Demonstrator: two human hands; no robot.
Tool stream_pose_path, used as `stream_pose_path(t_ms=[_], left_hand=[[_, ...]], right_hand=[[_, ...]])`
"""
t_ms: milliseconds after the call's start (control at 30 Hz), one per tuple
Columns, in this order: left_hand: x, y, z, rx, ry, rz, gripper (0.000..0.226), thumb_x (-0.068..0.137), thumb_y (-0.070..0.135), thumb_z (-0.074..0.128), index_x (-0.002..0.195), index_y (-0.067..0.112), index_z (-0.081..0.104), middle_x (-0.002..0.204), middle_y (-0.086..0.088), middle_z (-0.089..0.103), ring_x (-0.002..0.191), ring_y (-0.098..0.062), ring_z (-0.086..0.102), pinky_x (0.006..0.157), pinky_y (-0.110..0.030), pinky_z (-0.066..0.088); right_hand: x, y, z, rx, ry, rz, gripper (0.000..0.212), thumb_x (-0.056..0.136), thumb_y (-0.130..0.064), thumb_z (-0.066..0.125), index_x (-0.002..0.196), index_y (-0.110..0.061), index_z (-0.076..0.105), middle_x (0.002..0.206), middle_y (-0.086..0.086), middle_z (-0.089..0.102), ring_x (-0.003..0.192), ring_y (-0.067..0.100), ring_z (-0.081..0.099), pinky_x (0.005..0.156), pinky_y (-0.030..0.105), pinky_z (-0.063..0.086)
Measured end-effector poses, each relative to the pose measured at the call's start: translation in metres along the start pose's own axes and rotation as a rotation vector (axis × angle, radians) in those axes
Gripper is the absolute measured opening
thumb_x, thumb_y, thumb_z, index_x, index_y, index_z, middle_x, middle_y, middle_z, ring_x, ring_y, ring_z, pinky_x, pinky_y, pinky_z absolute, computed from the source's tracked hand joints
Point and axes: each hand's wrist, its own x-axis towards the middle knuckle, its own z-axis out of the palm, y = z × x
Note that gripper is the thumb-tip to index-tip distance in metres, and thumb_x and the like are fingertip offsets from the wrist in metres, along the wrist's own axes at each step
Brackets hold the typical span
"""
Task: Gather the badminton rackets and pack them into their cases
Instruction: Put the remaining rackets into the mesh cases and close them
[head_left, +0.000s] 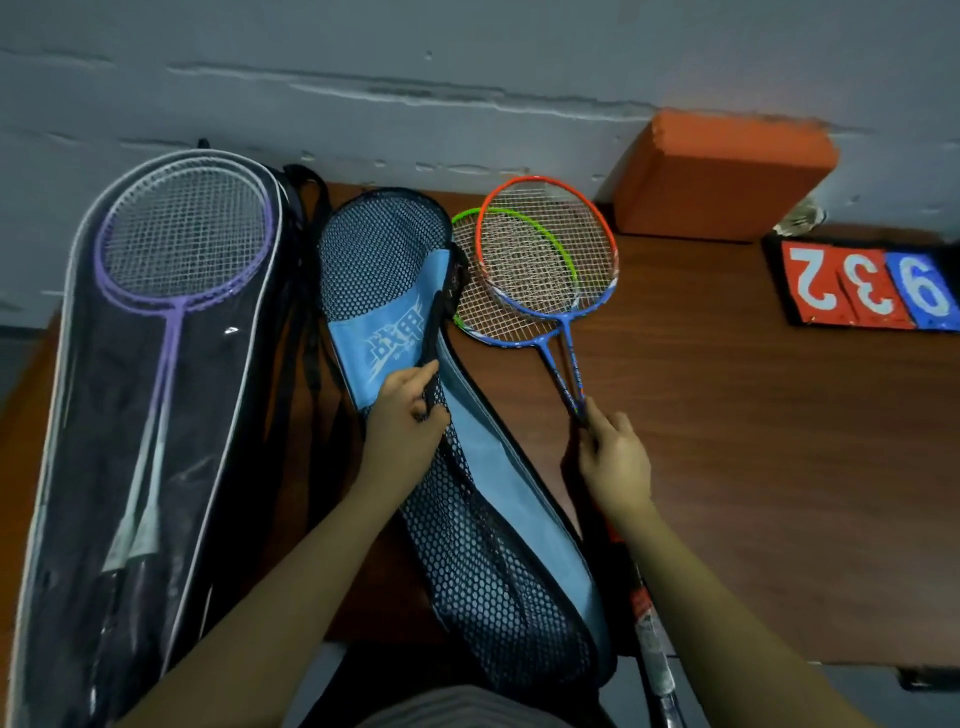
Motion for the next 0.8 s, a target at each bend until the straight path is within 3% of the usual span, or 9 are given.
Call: stream_pose_path(t_ms=[133,233,367,467,567,633,667,800], left_hand=[[-0.002,0.002,0.009,-0.041,-0.019,-0.009,0.051,0.086,0.000,0.050,0.135,0.012,0.045,0.117,0.004,0.045,0.070,-0.010,0.050,0.065,-0.006,0.042],[0.001,0.005,0.014,-0.108,-0.021,0.013,0.051,0.085,-0.003,0.052,0.134,0.011,0.046,0.116,0.000,0.047,0.054,-0.003,0.041,0.054,-0.010,0.039],[0.002,0.009,0.016,-0.206,-0.041,0.020,0.049,0.086,-0.005,0.053,0.132,0.009,0.046,0.113,-0.003,0.047,0.050,-0.003,0.038,0.053,-0.018,0.039],[0.001,0.012,0.018,-0.258,-0.078,-0.010,0.048,0.087,-0.003,0.053,0.134,0.009,0.046,0.112,0.000,0.046,0.059,-0.019,0.041,0.061,-0.035,0.044],[0.001,0.015,0.018,-0.256,-0.112,-0.019,0.048,0.089,-0.001,0.052,0.135,0.011,0.044,0.109,0.013,0.044,0.063,-0.022,0.042,0.065,-0.040,0.046],[0.002,0.018,0.017,-0.249,-0.117,-0.043,0.048,0.089,0.000,0.052,0.135,0.013,0.043,0.109,0.013,0.043,0.066,-0.024,0.043,0.065,-0.039,0.047],[0.002,0.019,0.017,-0.241,-0.118,-0.053,0.048,0.090,0.000,0.052,0.135,0.014,0.043,0.111,0.010,0.042,0.067,-0.024,0.043,0.065,-0.037,0.047],[0.001,0.020,0.015,-0.235,-0.120,-0.057,0.049,0.089,-0.001,0.052,0.135,0.014,0.044,0.121,0.003,0.041,0.061,-0.017,0.042,0.057,-0.022,0.049]], right_hand=[[-0.008,0.011,-0.006,0.054,-0.027,0.018,0.047,0.091,-0.012,0.049,0.138,-0.019,0.044,0.103,0.016,0.057,0.083,0.039,0.058,0.065,0.036,0.042],[-0.012,0.011,-0.013,0.194,-0.015,0.022,0.045,0.091,-0.010,0.052,0.135,-0.018,0.048,0.105,0.012,0.060,0.093,0.030,0.058,0.071,0.031,0.043],[-0.012,0.008,-0.016,0.322,-0.006,0.024,0.042,0.089,-0.008,0.055,0.130,-0.018,0.054,0.103,0.007,0.062,0.097,0.023,0.058,0.085,0.033,0.047],[-0.014,0.007,-0.025,0.432,-0.030,0.072,0.041,0.087,-0.005,0.058,0.126,-0.016,0.058,0.100,0.002,0.065,0.095,0.016,0.061,0.086,0.027,0.048],[-0.015,0.001,-0.038,0.800,-0.201,0.257,0.043,0.084,0.006,0.059,0.123,-0.012,0.058,0.088,0.009,0.069,0.076,0.012,0.068,0.067,0.032,0.057],[-0.014,0.000,-0.041,0.993,-0.326,0.363,0.051,0.081,0.014,0.058,0.127,-0.007,0.053,0.092,0.028,0.067,0.076,0.034,0.067,0.068,0.048,0.055],[-0.014,0.000,-0.042,1.007,-0.355,0.381,0.054,0.080,0.015,0.057,0.130,-0.006,0.051,0.090,0.031,0.066,0.070,0.037,0.064,0.067,0.049,0.054],[-0.016,-0.006,-0.043,0.947,-0.304,0.316,0.057,0.082,0.011,0.057,0.134,-0.009,0.045,0.060,0.006,0.067,0.046,0.021,0.059,0.044,0.024,0.045]])
